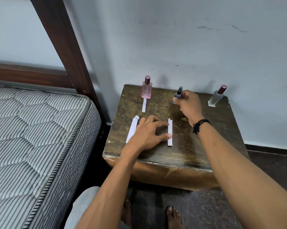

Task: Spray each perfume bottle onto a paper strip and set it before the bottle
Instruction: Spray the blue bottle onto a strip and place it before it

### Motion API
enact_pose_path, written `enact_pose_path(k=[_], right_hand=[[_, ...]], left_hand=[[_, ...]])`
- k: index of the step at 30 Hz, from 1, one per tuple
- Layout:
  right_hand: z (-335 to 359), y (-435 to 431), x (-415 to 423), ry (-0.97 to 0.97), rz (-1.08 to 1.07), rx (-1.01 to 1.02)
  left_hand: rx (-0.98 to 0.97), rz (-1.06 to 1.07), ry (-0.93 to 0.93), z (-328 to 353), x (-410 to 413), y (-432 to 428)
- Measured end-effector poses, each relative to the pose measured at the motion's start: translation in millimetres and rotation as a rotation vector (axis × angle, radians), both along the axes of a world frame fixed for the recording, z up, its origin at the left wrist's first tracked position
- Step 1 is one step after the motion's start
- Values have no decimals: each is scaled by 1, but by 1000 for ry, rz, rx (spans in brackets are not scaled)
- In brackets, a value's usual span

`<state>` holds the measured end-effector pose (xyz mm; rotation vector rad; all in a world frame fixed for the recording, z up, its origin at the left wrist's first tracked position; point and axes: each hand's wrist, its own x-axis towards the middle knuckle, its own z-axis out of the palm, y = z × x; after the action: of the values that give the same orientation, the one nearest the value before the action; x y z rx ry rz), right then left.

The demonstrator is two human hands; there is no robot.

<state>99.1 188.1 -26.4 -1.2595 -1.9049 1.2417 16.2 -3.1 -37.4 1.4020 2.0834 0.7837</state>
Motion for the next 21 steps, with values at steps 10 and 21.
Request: enact_pose_path(k=[10, 21], right_hand=[[43, -101, 90, -111, 299, -207], [39, -103, 88, -119, 484, -338]], left_hand=[[332, 254, -586, 20, -2, 0], [377, 143, -975, 24, 2, -2]])
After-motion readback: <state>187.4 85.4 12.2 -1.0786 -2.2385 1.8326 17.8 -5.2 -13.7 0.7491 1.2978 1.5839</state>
